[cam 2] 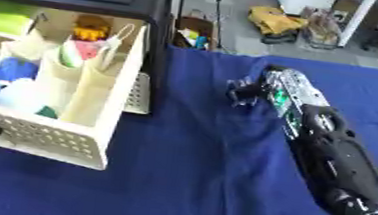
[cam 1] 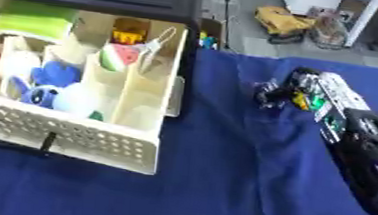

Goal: Pick up objects from table and place into drawer.

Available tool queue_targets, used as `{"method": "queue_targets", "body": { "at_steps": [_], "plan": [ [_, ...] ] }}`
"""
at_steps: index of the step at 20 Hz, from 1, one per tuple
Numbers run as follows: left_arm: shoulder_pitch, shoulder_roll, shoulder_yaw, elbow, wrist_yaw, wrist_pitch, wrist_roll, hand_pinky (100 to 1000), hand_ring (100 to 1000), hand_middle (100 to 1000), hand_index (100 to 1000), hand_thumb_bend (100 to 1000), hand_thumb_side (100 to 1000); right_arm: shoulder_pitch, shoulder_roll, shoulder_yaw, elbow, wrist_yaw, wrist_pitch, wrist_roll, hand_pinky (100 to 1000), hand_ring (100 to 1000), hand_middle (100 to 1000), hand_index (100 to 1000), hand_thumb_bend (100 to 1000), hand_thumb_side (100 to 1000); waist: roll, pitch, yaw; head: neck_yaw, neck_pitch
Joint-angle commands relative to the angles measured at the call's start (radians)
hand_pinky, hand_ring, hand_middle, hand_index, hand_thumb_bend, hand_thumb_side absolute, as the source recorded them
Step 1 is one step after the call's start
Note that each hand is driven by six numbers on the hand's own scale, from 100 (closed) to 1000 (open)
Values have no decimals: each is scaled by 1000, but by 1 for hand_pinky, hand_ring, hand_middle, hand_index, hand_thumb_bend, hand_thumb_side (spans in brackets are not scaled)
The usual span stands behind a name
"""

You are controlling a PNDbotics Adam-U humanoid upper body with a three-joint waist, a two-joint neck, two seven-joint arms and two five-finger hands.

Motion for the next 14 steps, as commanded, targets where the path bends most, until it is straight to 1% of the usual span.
{"method": "queue_targets", "body": {
  "at_steps": [1, 4, 6, 11, 14],
  "plan": [
    [-15, 8, -3, -13, 2, 1, -1, 287, 378, 537, 715, 238, 1000, -4, 18, 8, 16, -1, 3, -8, 802, 869, 568, 787, 404, 580, 4, -15, 4, 0, -11],
    [-16, 9, -3, -13, 3, 2, -2, 287, 378, 537, 714, 238, 1000, -6, 17, 14, 13, -4, -3, -27, 782, 854, 550, 766, 366, 576, 2, -15, 5, 1, -12],
    [-16, 8, -3, -13, 3, 2, -2, 287, 378, 537, 714, 238, 1000, -6, 17, 16, 16, -6, -4, -34, 782, 854, 550, 765, 363, 576, 1, -15, 5, 1, -12],
    [-17, 9, -4, -13, 4, 2, -3, 286, 378, 536, 714, 238, 1000, -8, 17, 14, 30, -14, -5, -38, 768, 844, 537, 750, 319, 567, 1, -17, 10, -1, -15],
    [-17, 9, -4, -13, 5, 1, -3, 286, 377, 536, 714, 238, 1000, -11, 18, 12, 41, -20, -9, -39, 754, 828, 522, 736, 294, 536, 1, -18, 12, -5, -16]
  ]
}}
